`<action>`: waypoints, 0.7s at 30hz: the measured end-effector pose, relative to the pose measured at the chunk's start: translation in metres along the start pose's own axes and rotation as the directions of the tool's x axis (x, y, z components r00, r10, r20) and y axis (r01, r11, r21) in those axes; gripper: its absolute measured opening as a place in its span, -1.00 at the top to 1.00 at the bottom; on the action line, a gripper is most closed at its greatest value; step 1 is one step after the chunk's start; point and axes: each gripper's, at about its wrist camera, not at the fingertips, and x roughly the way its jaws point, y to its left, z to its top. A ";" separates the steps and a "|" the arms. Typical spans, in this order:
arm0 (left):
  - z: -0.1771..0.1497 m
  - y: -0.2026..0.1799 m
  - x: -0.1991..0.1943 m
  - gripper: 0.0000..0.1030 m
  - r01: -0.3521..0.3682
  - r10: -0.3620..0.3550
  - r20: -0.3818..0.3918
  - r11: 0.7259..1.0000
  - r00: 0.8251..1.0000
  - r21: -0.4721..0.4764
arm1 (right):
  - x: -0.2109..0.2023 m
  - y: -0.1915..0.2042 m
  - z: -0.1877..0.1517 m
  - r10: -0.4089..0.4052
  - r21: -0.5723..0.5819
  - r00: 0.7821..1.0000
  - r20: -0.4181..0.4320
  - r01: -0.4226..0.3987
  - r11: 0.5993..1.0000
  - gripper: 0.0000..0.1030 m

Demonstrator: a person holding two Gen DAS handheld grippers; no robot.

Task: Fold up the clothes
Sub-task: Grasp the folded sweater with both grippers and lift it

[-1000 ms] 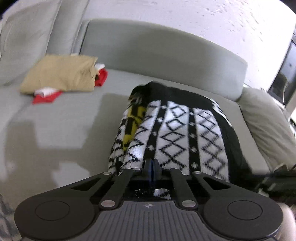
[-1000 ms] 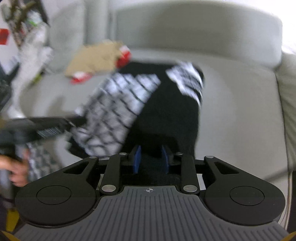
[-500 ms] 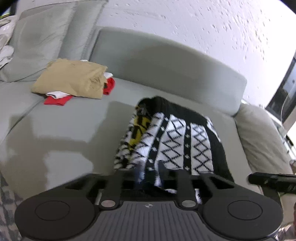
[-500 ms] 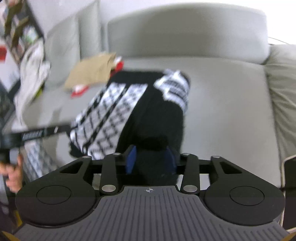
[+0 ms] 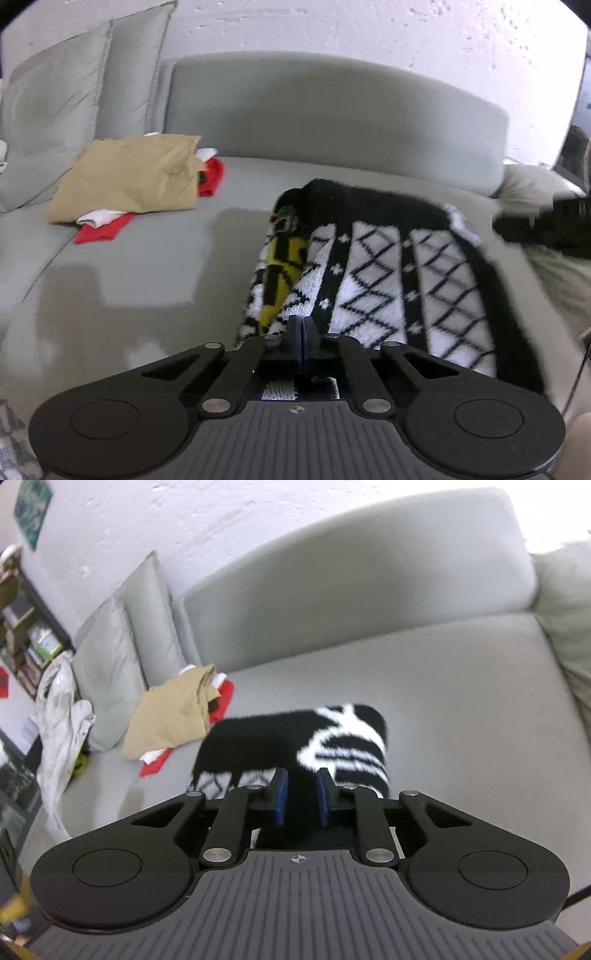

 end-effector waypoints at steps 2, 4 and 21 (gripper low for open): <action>0.000 0.012 0.005 0.84 0.016 -0.016 -0.012 0.998 1.000 -0.060 | 0.024 0.008 -0.002 0.000 -0.061 1.000 0.015 0.001 0.998 0.57; 0.000 0.023 0.009 0.80 0.043 -0.046 -0.024 0.992 0.999 -0.115 | 0.051 0.016 -0.009 -0.031 -0.142 1.000 0.003 0.031 0.989 0.61; 0.010 0.068 -0.055 -0.55 0.241 -0.244 0.036 0.912 0.969 -0.331 | -0.074 -0.006 0.014 0.113 -0.002 0.994 0.001 -0.113 0.994 -0.58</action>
